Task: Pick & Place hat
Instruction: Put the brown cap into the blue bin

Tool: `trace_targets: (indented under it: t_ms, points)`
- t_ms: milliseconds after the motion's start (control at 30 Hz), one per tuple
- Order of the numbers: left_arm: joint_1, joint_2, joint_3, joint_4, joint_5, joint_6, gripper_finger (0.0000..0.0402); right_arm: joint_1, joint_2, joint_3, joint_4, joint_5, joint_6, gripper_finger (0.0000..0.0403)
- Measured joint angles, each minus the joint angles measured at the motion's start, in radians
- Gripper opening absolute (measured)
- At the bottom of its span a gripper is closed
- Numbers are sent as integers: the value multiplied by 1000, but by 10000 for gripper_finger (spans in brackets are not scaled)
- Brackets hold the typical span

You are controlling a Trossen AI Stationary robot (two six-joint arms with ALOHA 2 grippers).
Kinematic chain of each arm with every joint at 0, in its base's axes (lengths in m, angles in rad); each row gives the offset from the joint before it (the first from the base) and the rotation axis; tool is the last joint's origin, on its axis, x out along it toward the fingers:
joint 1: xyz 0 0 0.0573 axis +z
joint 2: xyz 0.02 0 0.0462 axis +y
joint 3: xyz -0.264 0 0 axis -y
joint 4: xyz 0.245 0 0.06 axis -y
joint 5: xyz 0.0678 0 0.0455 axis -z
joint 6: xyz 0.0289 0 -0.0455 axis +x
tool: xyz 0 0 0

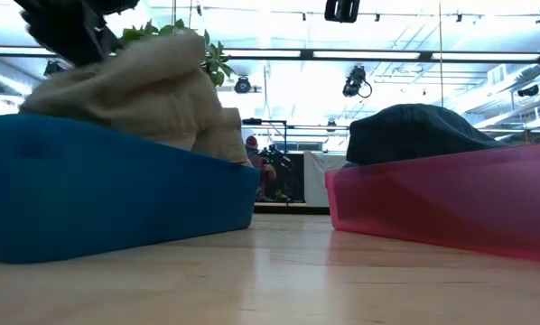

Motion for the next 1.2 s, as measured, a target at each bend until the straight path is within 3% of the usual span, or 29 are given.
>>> trace_targets:
  t_ms: [200, 500, 900, 1200]
  points:
    - [68, 6, 0, -2, -78, 65, 2, 0, 0, 0, 1, 1, 5, 215]
    - [151, 6, 0, 41, -78, 139, 10, 0, 0, 0, 0, 12, -5, 215]
    - [117, 10, 0, -6, -11, 79, 8, 0, 0, 0, -1, 12, -21, 215]
    - [116, 118, 0, 22, -19, 29, 12, 0, 0, 0, -4, 18, -45, 215]
